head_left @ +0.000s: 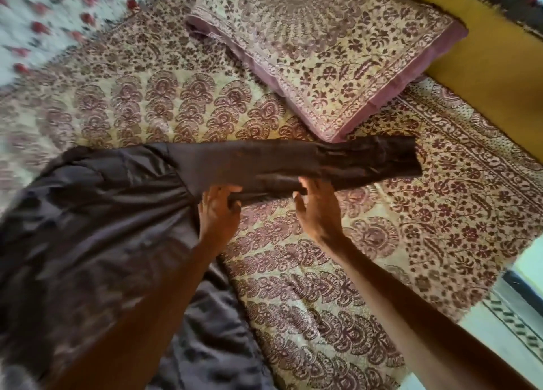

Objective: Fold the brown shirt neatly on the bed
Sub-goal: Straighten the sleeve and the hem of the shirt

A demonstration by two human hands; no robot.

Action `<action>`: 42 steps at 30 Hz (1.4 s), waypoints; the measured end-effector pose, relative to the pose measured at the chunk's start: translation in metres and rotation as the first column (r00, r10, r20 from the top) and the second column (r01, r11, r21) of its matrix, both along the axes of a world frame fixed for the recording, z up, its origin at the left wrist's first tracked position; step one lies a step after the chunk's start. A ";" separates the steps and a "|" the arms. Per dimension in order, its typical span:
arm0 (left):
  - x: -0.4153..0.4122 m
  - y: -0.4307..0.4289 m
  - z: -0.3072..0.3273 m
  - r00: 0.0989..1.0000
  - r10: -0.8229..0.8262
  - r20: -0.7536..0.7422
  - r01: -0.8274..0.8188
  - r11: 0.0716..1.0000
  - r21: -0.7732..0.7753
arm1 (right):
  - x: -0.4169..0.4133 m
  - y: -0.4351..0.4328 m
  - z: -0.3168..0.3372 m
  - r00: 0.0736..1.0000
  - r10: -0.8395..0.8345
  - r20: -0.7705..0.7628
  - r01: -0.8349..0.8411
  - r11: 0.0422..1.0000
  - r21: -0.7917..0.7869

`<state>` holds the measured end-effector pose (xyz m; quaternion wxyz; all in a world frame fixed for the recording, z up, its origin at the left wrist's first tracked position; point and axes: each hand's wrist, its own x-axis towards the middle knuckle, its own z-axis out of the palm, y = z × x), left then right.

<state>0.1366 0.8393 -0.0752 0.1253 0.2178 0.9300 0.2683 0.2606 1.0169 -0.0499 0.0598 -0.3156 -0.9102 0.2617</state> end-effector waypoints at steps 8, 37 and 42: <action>0.063 -0.200 0.002 0.997 0.079 0.012 -0.077 0.993 -0.087 | 0.027 -0.195 -0.009 0.963 0.204 0.174 -0.177 0.971 -0.159; 0.269 -0.383 -0.006 0.768 -0.614 0.182 0.640 0.744 -0.190 | 0.251 -0.303 -0.004 0.743 -0.327 0.584 0.433 0.900 -0.046; 0.300 -0.383 0.000 0.692 -0.569 0.445 0.677 0.726 -0.125 | 0.264 -0.312 -0.003 0.762 -0.412 0.500 0.488 0.873 -0.023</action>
